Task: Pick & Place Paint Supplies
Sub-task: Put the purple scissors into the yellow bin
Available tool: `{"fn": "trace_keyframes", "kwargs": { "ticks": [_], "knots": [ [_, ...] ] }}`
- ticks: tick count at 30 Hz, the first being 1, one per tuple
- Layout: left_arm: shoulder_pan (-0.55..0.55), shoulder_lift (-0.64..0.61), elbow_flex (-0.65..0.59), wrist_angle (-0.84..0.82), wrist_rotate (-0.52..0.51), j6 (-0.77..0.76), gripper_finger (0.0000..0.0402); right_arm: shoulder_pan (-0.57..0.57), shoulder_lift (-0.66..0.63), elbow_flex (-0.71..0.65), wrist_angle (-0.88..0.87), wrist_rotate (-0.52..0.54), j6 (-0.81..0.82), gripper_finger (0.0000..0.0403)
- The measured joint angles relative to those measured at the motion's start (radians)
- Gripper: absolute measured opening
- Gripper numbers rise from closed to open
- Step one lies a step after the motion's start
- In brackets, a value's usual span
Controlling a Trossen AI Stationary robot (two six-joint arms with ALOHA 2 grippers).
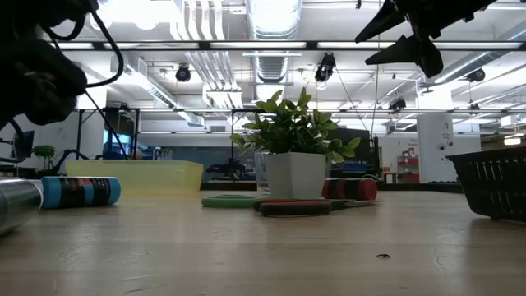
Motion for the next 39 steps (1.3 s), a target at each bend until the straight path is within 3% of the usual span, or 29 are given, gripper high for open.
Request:
{"fn": "trace_keyframes", "kwargs": {
  "ticks": [31,39],
  "knots": [
    [-0.031,0.003,-0.044,0.032,-0.026,-0.077,0.0099,0.000,-0.008,0.000,-0.006,0.000,0.000,0.0215],
    [-0.038,0.003,-0.109,0.149,0.008,-0.110,0.0099,0.000,-0.007,0.000,-0.006,0.000,-0.001,0.0215]
  ]
}}
